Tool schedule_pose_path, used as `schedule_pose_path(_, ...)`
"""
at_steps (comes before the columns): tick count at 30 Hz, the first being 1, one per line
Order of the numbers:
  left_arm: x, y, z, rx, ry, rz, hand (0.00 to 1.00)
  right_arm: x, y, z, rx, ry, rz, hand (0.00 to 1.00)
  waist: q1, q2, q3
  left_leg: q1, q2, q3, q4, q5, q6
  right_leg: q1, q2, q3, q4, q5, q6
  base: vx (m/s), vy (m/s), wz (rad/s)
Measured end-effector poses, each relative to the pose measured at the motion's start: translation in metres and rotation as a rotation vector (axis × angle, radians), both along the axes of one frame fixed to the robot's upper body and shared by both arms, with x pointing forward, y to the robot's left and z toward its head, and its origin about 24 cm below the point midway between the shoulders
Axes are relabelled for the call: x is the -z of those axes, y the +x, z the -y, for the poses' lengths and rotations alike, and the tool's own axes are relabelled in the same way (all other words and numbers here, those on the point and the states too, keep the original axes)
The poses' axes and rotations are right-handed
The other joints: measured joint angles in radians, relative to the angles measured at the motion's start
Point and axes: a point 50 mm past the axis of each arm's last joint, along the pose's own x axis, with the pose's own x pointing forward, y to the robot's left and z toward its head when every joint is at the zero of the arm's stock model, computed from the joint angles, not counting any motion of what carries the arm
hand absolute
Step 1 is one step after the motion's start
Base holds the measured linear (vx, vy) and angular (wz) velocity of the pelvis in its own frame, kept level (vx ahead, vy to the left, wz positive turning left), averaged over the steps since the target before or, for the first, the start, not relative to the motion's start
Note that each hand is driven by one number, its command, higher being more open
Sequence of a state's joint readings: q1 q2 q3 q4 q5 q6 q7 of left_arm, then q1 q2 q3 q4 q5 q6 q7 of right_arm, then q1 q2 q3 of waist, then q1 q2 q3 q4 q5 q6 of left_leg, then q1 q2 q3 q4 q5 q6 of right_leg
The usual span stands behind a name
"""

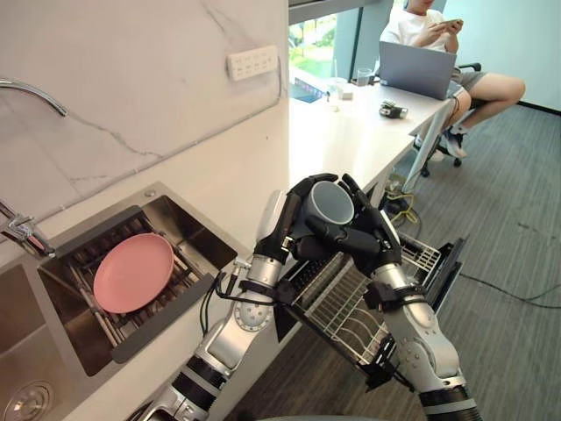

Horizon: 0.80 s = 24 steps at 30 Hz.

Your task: Walk over to the sink, pick up the cup, carry it to the dishwasher, place the cup inside the dishwasher, then close the dishwasher door

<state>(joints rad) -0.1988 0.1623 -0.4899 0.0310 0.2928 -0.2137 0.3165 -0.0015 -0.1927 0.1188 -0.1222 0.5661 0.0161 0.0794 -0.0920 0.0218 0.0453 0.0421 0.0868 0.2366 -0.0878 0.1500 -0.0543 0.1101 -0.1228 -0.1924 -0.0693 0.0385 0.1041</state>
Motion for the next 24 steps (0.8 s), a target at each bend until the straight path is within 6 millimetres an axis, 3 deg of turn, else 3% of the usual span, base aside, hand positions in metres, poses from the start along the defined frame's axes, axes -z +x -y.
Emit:
schedule_pose_path(6, 0.0007, -0.0012, 0.0028, 0.021, 0.008, -0.006, 0.0, -0.0013, 0.0013, -0.0022, -0.01, 0.0, 0.005, 1.0, 0.001, 0.0, 0.0, -0.001, 0.0, -0.002, 0.0, 0.001, 0.0, 0.001, 0.0, -0.004, -0.002, 0.001, -0.002, 0.0, 0.0, 0.01)
schedule_pose_path(7, 0.0008, -0.0013, 0.0031, 0.022, 0.009, -0.007, 0.0, -0.0016, 0.0014, -0.0025, -0.012, -0.001, 0.007, 0.0, 0.001, 0.0, 0.0, -0.001, 0.0, -0.002, 0.0, 0.001, 0.0, 0.001, 0.0, -0.005, -0.003, 0.001, -0.002, 0.0, 0.0, 0.0)
schedule_pose_path(24, 0.0029, -0.0021, 0.0038, 0.019, 0.012, -0.018, 0.0, 0.001, 0.0046, -0.004, -0.022, -0.023, -0.004, 0.0, 0.011, -0.01, -0.016, -0.004, 0.0, -0.006, 0.0, 0.001, -0.001, 0.002, 0.001, -0.008, -0.006, 0.002, -0.002, 0.0, 0.0, 0.0)
